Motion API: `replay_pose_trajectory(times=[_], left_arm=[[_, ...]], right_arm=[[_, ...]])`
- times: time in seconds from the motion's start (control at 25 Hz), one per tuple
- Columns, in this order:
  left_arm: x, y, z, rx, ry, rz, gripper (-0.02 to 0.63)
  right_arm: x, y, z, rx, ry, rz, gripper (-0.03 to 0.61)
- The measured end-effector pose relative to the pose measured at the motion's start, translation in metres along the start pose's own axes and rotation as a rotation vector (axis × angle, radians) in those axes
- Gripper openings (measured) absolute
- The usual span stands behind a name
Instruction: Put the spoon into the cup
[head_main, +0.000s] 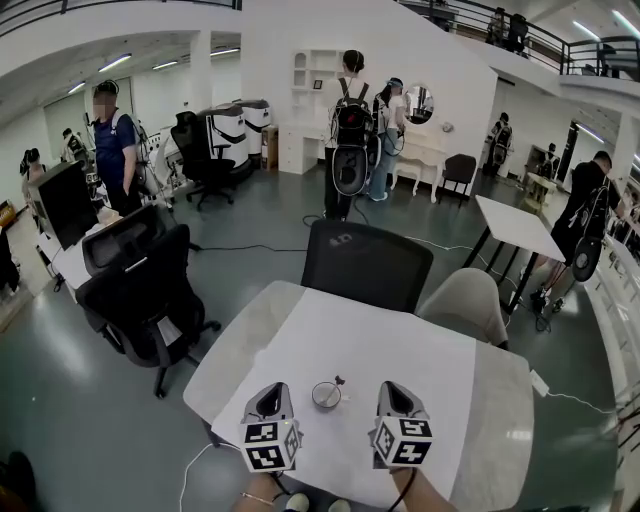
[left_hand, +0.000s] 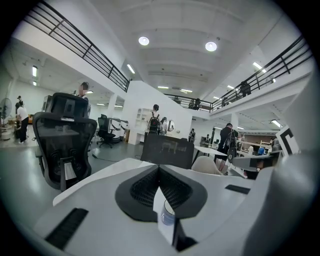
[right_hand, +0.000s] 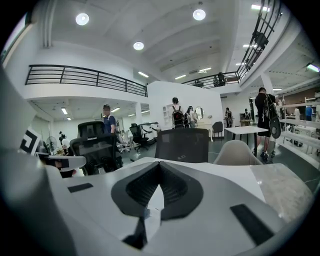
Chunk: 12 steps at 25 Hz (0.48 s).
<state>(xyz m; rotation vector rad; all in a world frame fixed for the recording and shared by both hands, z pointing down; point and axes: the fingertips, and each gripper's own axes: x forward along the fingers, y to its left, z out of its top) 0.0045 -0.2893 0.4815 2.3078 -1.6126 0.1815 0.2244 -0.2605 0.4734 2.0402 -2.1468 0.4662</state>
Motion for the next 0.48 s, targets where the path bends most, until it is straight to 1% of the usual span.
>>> replay_pose_trajectory(times=[0.48], left_arm=[[0.0, 0.0041, -0.0071, -0.008, 0.02, 0.002, 0.017]], right_arm=[[0.0012, 0.0034, -0.0047, -0.005, 0.02, 0.003, 0.031]])
